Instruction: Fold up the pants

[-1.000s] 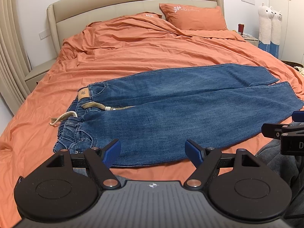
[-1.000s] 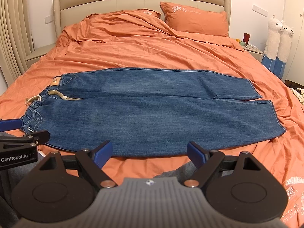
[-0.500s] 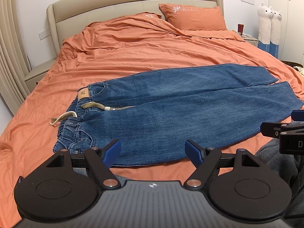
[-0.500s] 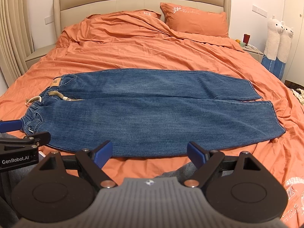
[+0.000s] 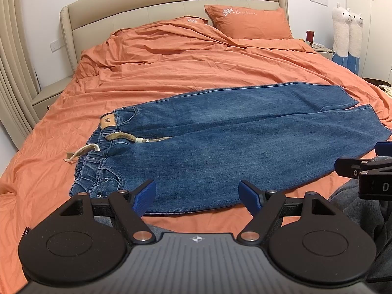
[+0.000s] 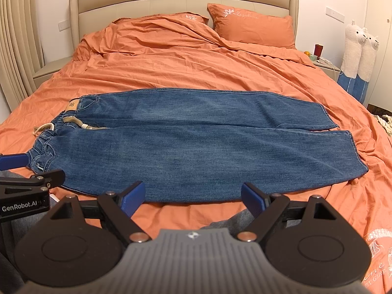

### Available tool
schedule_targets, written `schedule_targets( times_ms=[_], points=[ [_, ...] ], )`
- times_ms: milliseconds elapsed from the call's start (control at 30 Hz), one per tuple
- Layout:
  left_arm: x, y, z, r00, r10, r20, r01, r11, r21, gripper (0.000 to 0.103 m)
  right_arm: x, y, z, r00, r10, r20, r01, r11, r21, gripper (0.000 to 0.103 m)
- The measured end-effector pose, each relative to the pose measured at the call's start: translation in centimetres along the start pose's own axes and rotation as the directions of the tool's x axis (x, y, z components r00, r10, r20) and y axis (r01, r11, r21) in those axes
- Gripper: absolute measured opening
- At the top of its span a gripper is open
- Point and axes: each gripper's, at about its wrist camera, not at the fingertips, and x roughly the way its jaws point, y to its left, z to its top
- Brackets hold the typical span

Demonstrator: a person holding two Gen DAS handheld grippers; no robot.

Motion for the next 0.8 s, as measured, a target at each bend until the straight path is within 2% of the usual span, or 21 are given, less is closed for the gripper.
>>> schedule_targets(
  times_ms=[800],
  points=[
    [-0.42,0.45,-0.3,1.0,-0.002,0.003,0.002,1.0,0.0,0.09,-0.15,0.77,0.03,1.0,0.008,0.001,-0.008,1.0,-0.029,0.082]
  ],
)
